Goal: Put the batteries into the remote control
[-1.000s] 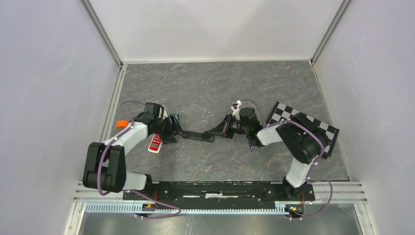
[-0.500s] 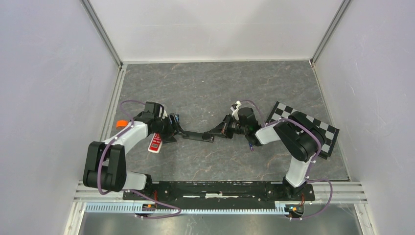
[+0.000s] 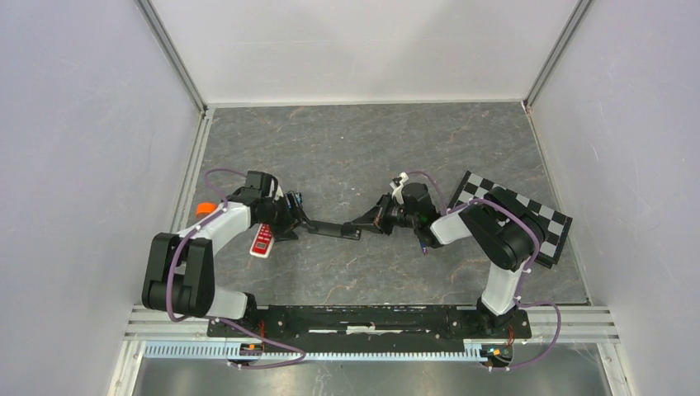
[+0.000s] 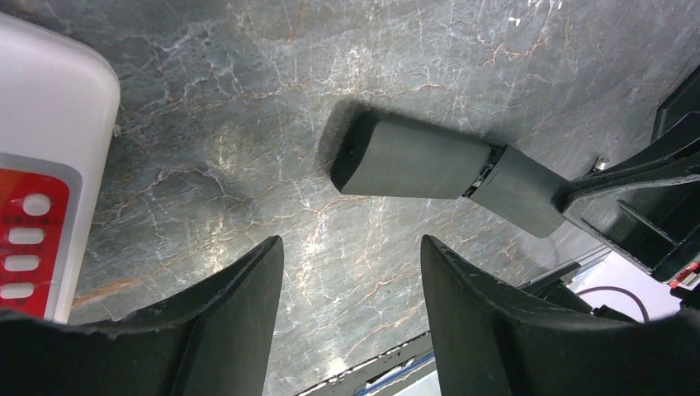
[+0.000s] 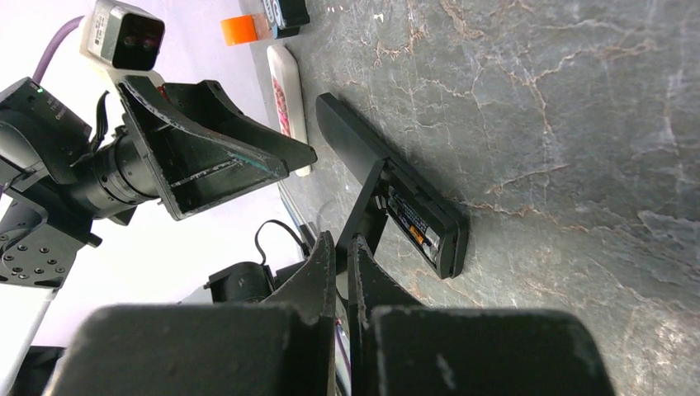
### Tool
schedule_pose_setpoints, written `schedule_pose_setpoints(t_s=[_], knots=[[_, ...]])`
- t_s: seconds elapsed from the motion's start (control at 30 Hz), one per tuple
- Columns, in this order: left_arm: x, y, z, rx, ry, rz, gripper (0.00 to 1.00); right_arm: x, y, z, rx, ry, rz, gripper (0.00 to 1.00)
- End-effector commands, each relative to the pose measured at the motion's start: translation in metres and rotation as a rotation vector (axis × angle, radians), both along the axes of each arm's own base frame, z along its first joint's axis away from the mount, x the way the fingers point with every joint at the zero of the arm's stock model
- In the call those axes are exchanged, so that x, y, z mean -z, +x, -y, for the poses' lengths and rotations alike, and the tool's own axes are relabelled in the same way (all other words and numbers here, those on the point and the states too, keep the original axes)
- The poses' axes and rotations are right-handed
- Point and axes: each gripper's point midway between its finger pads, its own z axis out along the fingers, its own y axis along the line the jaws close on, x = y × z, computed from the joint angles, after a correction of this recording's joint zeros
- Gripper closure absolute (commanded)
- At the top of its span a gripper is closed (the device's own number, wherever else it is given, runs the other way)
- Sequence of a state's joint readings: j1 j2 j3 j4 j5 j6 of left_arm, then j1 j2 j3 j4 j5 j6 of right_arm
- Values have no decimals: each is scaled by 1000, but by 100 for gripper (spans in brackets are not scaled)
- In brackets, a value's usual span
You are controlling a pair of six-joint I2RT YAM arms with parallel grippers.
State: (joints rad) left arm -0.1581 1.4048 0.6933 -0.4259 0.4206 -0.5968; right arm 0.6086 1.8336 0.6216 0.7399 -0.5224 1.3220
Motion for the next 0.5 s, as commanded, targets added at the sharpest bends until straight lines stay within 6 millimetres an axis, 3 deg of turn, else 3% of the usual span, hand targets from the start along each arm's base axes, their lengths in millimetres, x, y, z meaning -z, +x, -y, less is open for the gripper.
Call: schedule_pose_setpoints(t_s=[0.0,0.47], knots=[[-12,20,1,-12,-3,41,32,0,-4,-2,-14,13,12,100],[1,30,8,-36,-34,-8,35,16,-6,0,2,-40,7,100]])
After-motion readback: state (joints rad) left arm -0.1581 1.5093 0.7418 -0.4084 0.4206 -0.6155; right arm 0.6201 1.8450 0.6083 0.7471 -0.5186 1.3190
